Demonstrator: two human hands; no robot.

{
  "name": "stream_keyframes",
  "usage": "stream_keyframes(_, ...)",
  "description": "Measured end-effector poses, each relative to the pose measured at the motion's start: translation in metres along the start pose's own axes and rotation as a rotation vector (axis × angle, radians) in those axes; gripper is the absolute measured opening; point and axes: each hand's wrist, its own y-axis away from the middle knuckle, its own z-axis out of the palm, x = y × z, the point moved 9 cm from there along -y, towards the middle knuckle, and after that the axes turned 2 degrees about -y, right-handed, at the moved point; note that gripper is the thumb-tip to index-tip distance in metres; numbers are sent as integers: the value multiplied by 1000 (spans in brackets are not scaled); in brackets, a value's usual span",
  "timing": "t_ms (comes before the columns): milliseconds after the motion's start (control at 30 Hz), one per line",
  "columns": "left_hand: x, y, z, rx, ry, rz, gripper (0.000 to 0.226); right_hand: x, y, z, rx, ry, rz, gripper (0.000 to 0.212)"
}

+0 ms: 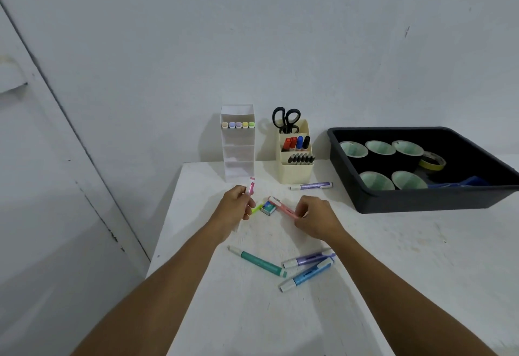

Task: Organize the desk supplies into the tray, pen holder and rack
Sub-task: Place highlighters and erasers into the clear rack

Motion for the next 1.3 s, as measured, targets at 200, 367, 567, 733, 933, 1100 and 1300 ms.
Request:
stream_keyframes(200, -4, -4, -6, -33, 196, -60, 21, -24, -9, 12, -43, 126, -37, 38)
stream_keyframes(367, -6, -4, -8, -28, 291, -105, 26, -48, -16, 25, -31, 93, -136, 36)
stream_keyframes(567, -5, -8, -20, -7, 288, -88, 19, -53, -21, 19, 6, -57, -163, 32)
stream_keyframes(733, 7, -14, -35, 27, 278, -60, 21, -72, -33, -6, -22, -509, -155, 29)
stream_keyframes(933, 38, -19, -52, 57, 250, 39, 16, -117, -41, -49, 88, -668, -288, 13)
stream_keyframes(1100, 90, -14, -80, 235, -19, 357, 16, -161, -37, -109, 387, -532, -537, 14)
stream_keyframes(1300, 142, 19, -90, 416, -171, 689, 16, -180, -34, -111, 467, -355, -687, 11)
